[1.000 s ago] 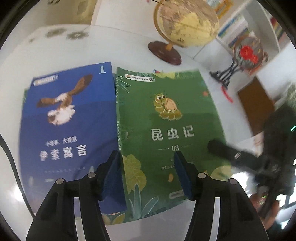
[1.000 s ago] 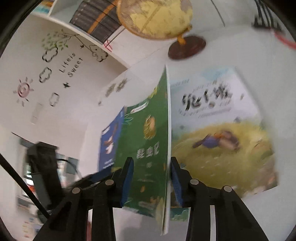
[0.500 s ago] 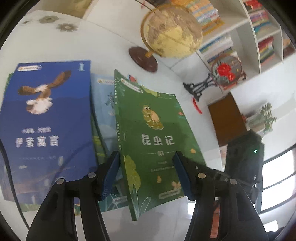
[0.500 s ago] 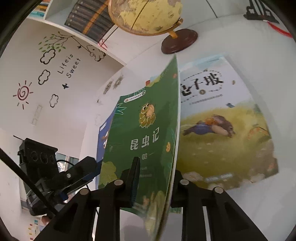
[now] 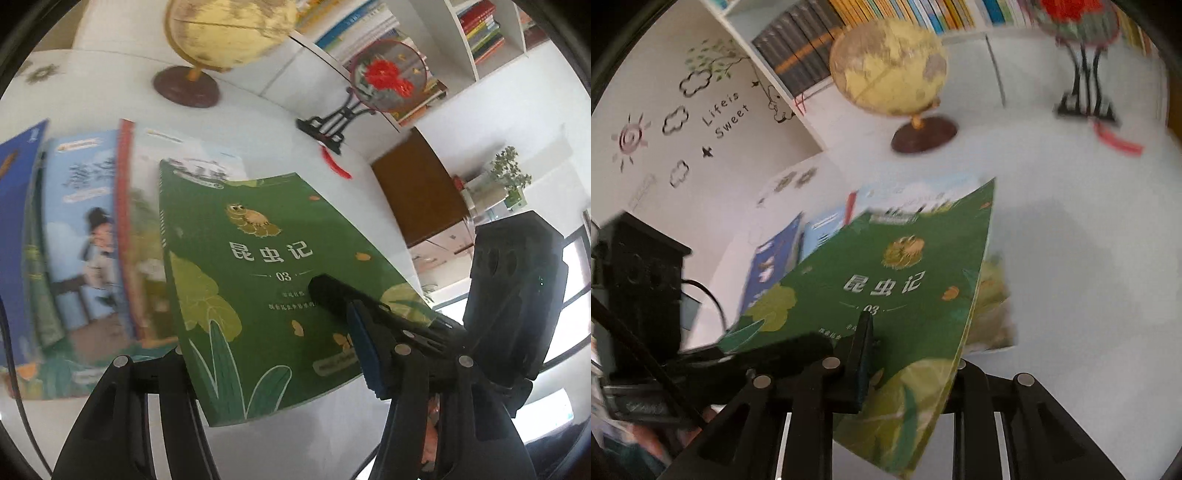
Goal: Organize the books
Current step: 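Carry the green book off the pile and lower it onto the bare desk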
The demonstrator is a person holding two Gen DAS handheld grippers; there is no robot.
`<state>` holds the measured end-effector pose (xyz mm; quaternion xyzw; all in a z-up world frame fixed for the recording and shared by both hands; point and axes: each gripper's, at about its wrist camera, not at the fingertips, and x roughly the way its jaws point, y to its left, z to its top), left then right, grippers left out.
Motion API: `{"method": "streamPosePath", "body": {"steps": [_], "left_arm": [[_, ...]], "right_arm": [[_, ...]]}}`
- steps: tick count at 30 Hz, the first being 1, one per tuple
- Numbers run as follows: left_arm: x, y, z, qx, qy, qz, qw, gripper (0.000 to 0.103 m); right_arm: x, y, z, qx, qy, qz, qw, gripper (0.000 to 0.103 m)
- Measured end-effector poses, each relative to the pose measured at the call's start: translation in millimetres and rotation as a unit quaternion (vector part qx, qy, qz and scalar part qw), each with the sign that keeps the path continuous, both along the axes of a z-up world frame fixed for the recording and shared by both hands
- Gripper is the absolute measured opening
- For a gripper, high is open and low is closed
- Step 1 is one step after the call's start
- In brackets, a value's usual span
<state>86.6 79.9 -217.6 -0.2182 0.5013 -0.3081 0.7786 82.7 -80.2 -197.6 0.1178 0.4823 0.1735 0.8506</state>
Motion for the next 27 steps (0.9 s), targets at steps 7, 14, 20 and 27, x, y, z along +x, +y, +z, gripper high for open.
{"method": "streamPosePath", "body": {"steps": [7,14,20,27], "left_arm": [[-14.7,-75.8,23.1,0.04,-0.043,-0.042,0.9974,0.052],[-13.3,-162.2,47.5,0.032,-0.078,-0.092,0.9922,0.052],[-7.6,-221.5,56.9,0.03,-0.092,-0.115,0.9886,0.052],[-1.4,-269.1,47.2,0.025,-0.088,-0.119,0.9887,0.052]], "right_arm": [[-12.3,-60.3,24.4,-0.052,-0.038,0.03,0.997,0.021],[-28.3,-143.1,56.6,-0.077,-0.069,0.007,0.995,0.021],[-30.5,-212.4,70.5,-0.085,-0.081,-0.028,0.993,0.021],[-27.4,-266.9,69.4,-0.094,-0.08,-0.047,0.991,0.021]]}}
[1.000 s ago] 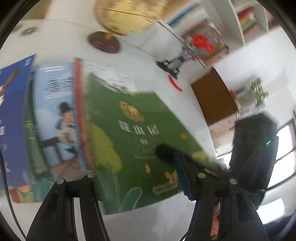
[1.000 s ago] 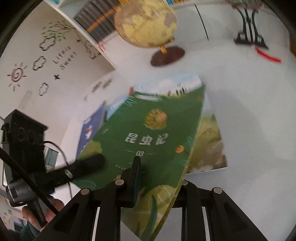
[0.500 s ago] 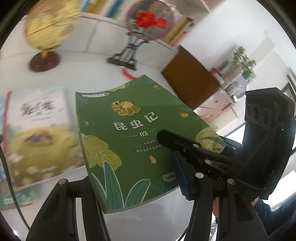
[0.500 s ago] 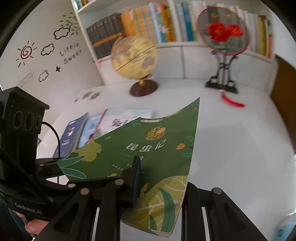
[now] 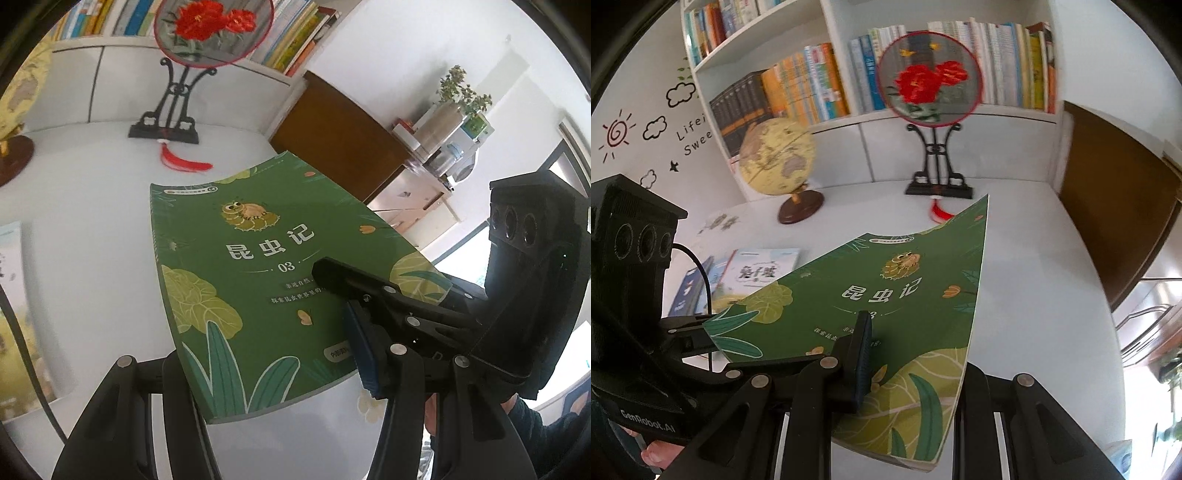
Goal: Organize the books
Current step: 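Carry the green book off the pile and lower it onto the bare desk, then open both tools and pull back from the green book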
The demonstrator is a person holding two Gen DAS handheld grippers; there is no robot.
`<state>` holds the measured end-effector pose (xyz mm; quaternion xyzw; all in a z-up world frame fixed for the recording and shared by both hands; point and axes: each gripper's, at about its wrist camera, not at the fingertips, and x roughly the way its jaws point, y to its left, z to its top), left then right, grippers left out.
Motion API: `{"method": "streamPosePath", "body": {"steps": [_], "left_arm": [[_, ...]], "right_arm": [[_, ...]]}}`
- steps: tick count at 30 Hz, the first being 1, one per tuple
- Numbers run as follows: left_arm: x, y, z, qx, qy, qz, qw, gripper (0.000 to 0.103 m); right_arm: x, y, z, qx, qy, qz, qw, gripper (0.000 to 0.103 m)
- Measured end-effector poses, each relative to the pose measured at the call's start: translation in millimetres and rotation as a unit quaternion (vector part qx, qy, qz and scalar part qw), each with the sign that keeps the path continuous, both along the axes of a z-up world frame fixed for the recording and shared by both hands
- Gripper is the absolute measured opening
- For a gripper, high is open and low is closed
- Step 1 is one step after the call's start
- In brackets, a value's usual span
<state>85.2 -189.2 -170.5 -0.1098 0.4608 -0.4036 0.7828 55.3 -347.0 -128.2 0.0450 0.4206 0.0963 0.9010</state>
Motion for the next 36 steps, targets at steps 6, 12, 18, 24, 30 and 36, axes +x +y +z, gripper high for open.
{"method": "streamPosePath", "body": {"steps": [6,12,18,24,30,36], "left_arm": [[9.4,-29.4,-31.2,0.018,0.024,0.005,0.9995,0.052],[7.0,-44.6,-58.9,0.039,0.046,0.008,0.9981,0.052],[0.4,-45.1,-70.3,0.046,0.066,0.011,0.9967,0.052],[-9.0,-38.1,-83.8,0.073,0.086,0.021,0.9934,0.054],[-7.0,-14.5,-92.8,0.078,0.107,0.061,0.9894,0.055],[-3.9,-16.6,-101.1,0.097,0.108,0.072,0.9869,0.055]], "right_arm": [[13.9,-39.0,-33.2,0.026,0.029,-0.01,0.999,0.022],[25.5,-63.6,-73.4,0.054,0.069,-0.022,0.996,0.023],[24.3,-81.8,-92.8,0.094,0.089,-0.033,0.991,0.023],[18.4,-88.0,-101.6,0.095,0.109,-0.048,0.988,0.023],[14.0,-83.9,-111.7,0.047,0.146,-0.057,0.987,0.027],[8.7,-83.0,-122.3,0.025,0.172,-0.064,0.983,0.03]]}}
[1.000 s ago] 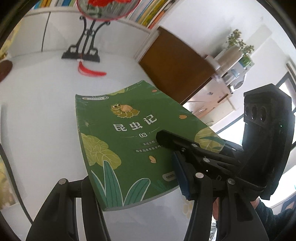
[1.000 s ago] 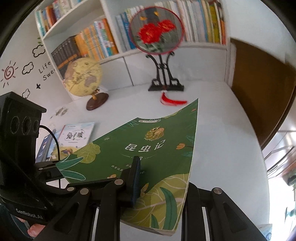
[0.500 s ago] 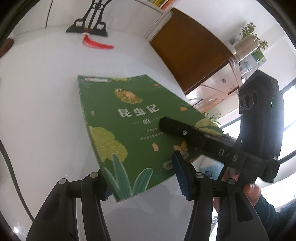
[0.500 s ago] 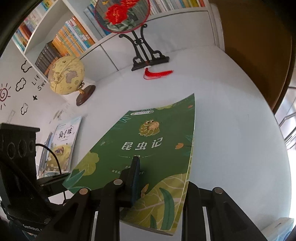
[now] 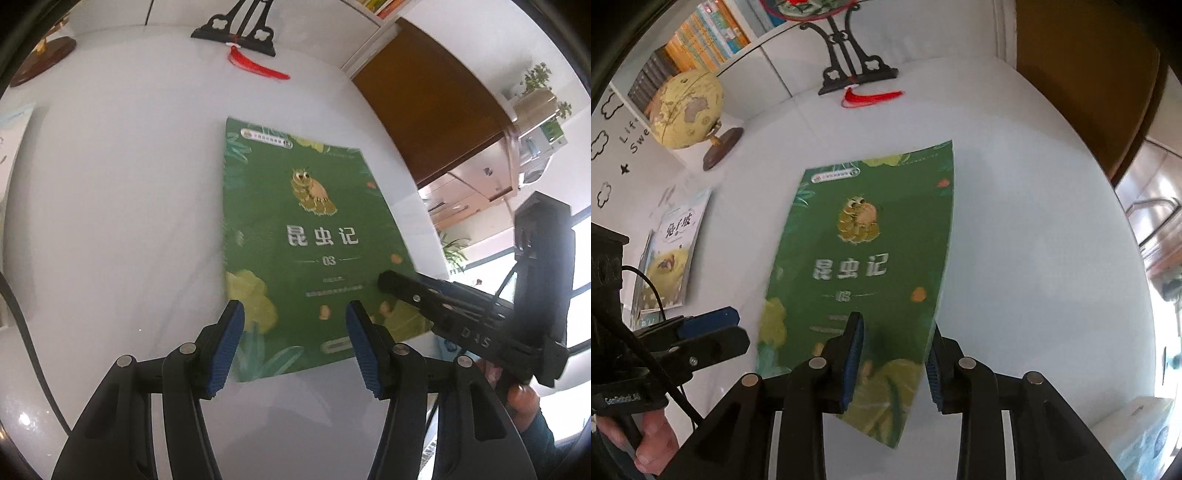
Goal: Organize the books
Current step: 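Open both tools and pull back from the green book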
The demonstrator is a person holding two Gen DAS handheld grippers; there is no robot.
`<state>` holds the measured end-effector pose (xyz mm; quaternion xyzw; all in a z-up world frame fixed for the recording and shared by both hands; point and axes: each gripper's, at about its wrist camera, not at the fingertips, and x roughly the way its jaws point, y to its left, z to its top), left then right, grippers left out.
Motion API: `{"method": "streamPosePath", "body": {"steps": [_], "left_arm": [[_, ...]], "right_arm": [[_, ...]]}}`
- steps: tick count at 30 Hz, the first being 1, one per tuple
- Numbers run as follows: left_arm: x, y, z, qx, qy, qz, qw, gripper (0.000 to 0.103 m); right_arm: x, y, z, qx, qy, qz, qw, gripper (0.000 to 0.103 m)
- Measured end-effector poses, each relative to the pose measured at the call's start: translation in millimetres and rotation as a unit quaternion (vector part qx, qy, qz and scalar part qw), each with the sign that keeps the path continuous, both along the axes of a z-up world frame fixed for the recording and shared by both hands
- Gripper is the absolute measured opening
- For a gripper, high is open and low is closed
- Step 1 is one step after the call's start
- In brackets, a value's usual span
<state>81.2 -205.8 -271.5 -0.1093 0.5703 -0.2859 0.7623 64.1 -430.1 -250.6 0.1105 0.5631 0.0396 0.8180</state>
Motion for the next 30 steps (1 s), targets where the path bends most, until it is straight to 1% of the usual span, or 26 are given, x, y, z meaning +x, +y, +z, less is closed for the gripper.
{"method": "streamPosePath", "body": {"steps": [2,4,8,11,18,21,26,28,30], "left_arm": [[0.6,-5.9,-3.2,0.008,0.002,-0.001,1.0,0.055],[-0.6,-9.4,-1.9,0.01,0.001,-0.001,0.9999,0.055],[-5.0,-13.1,9.6,0.019,-0.012,-0.003,0.9997,0.055],[-8.3,-11.1,24.5,0.023,-0.027,-0.002,0.9993,0.055],[-14.8,-1.8,64.0,0.037,-0.069,0.018,0.9968,0.055],[-17.7,6.9,79.2,0.052,-0.086,0.03,0.9944,0.055],[-26.1,30.8,104.9,0.079,-0.115,0.048,0.9891,0.055],[-27.4,43.0,114.1,0.09,-0.124,0.049,0.9869,0.055],[-27.3,53.9,119.4,0.095,-0.13,0.047,0.9859,0.058]], "right_arm": [[-2.4,-1.7,-2.8,-0.002,0.006,-0.008,1.0,0.03],[-6.0,-3.8,-1.1,-0.017,0.005,-0.015,1.0,0.03],[-10.6,-3.8,19.9,-0.067,-0.014,-0.013,0.998,0.03],[-10.8,0.2,39.0,-0.079,-0.031,-0.008,0.996,0.03],[-8.2,28.6,80.8,-0.064,-0.072,0.008,0.995,0.03],[-9.5,42.1,88.1,-0.036,-0.079,0.004,0.996,0.03],[-16.1,67.6,98.8,-0.007,-0.094,0.007,0.996,0.03],[-17.6,76.6,102.3,-0.003,-0.098,0.008,0.995,0.03],[-17.1,86.9,105.5,-0.002,-0.1,0.005,0.995,0.03]]}}
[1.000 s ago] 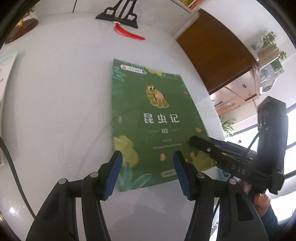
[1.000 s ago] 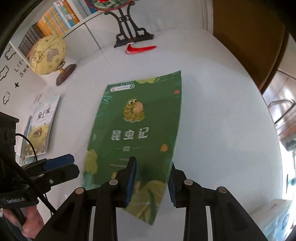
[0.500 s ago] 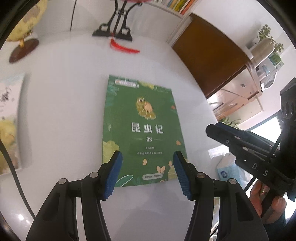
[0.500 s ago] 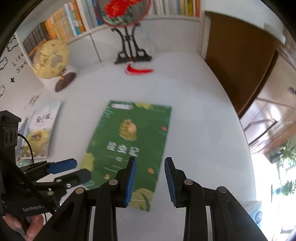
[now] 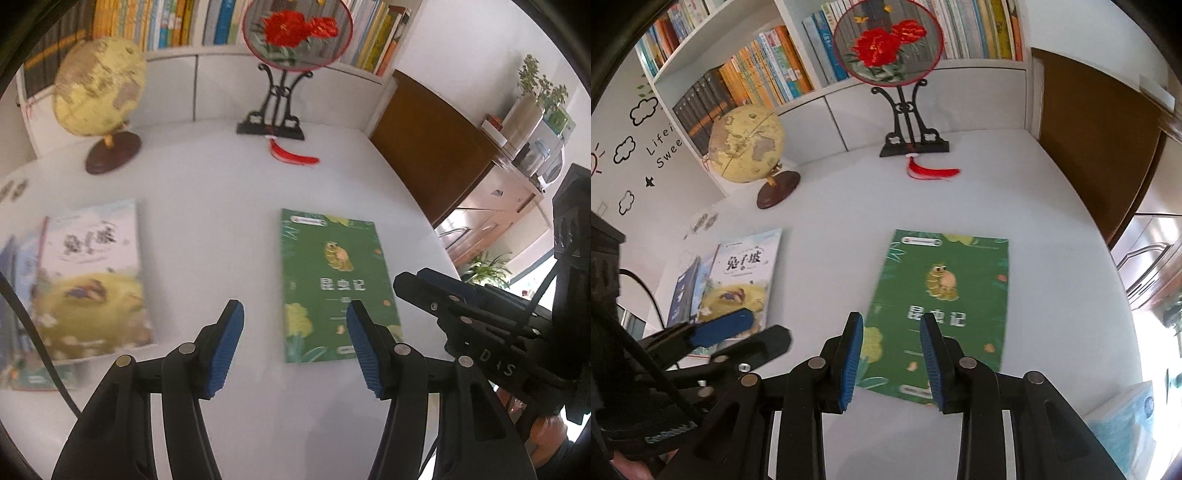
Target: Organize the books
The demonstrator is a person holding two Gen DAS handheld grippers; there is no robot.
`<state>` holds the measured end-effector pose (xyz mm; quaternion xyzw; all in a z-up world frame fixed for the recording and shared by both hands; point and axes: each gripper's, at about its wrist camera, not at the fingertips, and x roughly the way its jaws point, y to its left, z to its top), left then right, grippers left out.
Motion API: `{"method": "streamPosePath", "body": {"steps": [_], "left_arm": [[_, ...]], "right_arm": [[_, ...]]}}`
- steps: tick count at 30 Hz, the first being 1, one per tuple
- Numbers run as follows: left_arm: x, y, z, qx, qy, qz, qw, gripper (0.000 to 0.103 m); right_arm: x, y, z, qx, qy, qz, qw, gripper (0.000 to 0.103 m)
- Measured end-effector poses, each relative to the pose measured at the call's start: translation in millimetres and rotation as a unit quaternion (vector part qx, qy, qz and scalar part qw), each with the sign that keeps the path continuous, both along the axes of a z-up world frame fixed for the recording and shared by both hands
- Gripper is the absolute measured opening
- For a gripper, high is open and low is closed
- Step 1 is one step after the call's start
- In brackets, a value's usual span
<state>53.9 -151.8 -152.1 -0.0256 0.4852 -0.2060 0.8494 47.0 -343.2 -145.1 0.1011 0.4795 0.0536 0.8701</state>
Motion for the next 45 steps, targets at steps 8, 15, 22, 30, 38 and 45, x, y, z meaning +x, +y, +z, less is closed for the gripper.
{"method": "streamPosePath", "body": {"steps": [8,15,22,30,38,45], "left_arm": [[-1.1,58.7,31.8,0.031,-0.043,-0.01,0.9985,0.058],[1.9,94.2,63.9,0.051,-0.093,-0.038,0.9936,0.063],[4.3,124.0,39.5,0.027,-0.056,-0.032,0.9976,0.063],[9.3,151.0,4.4,0.027,-0.036,-0.002,0.999,0.063],[20.7,204.6,-27.0,0.008,-0.023,0.045,0.9987,0.063],[54.9,249.5,-55.9,-0.008,-0.002,0.079,0.9968,0.063]], "right_arm": [[1.7,44.8,10.4,0.0,-0.005,-0.013,1.0,0.03],[3.5,86.8,28.3,-0.005,-0.023,-0.025,0.999,0.031],[5.7,122.2,25.1,-0.013,-0.021,-0.03,0.999,0.031],[6.3,148.9,6.9,-0.022,-0.007,-0.043,0.999,0.037],[16.8,177.0,-18.2,-0.008,0.008,-0.027,1.0,0.042],[51.3,205.0,-52.3,0.017,0.029,0.019,0.999,0.051]]}}
